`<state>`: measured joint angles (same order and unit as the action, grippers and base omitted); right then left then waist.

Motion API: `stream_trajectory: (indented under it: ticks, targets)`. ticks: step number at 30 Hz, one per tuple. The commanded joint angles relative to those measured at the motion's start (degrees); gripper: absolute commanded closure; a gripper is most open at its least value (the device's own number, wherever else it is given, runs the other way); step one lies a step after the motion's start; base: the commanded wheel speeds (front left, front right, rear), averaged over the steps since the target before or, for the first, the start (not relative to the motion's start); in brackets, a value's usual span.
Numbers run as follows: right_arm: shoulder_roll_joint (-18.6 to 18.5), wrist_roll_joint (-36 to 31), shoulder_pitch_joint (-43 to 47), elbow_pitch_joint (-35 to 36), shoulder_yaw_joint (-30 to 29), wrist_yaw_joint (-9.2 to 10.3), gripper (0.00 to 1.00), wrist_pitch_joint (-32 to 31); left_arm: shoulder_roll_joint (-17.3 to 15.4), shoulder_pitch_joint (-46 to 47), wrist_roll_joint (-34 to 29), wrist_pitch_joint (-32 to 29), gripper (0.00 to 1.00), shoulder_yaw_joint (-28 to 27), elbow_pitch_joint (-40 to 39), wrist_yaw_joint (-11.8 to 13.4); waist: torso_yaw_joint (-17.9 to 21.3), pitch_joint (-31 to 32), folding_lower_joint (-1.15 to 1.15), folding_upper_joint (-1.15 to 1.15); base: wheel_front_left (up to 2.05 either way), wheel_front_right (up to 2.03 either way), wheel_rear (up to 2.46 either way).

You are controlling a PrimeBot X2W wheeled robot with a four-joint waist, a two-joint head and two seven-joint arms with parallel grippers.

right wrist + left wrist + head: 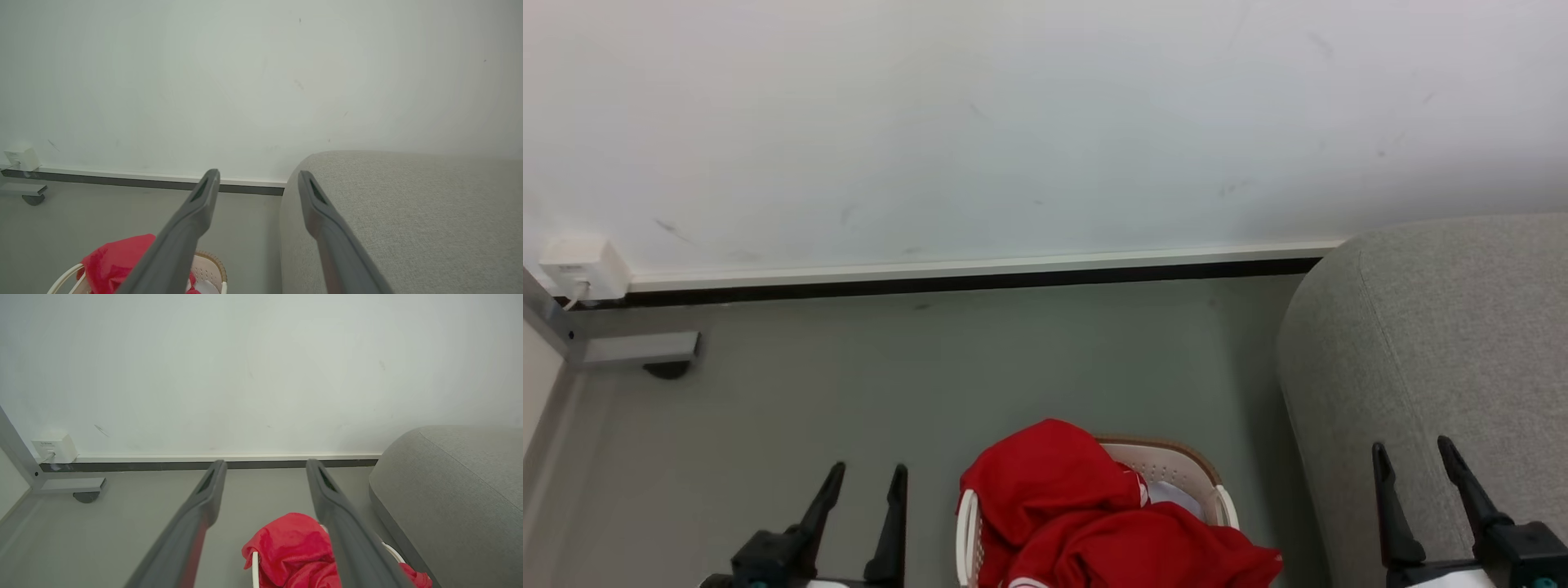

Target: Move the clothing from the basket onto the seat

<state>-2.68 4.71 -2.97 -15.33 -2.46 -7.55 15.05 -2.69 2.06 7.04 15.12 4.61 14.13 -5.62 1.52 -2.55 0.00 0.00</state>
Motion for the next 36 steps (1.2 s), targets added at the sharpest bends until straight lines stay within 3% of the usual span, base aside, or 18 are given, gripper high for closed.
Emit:
stream_trajectory:
  ticks: [1,13,23,36]
  targets:
    - [-0.4,0.3,-0.8,0.4,-0.1,0.12,0.0,0.2,-0.4,0.7,-0.8,0.1,0.0,0.1,0.0,-0.3,0.7,-1.0,0.0,0.0,0.0,0.0,0.0]
    - [-0.3,1.5,-9.7,5.9,1.5,0.12,0.0,0.1,-1.6,10.0,-1.9,0.1,0.0,5.9,2.9,-1.8,6.3,-13.2,0.0,0.0,0.0,0.0,0.0]
    - [-0.3,4.8,-18.7,9.5,4.8,0.12,0.0,0.1,-7.0,23.0,0.5,0.1,0.0,18.1,11.5,-1.8,11.6,-26.0,0.0,0.0,0.0,0.0,0.0]
    - [-0.3,9.9,-26.7,12.2,7.4,0.12,0.0,0.1,-11.5,38.0,0.7,-3.5,0.0,27.0,23.7,-1.8,16.2,-41.0,0.0,0.0,0.0,0.0,0.0]
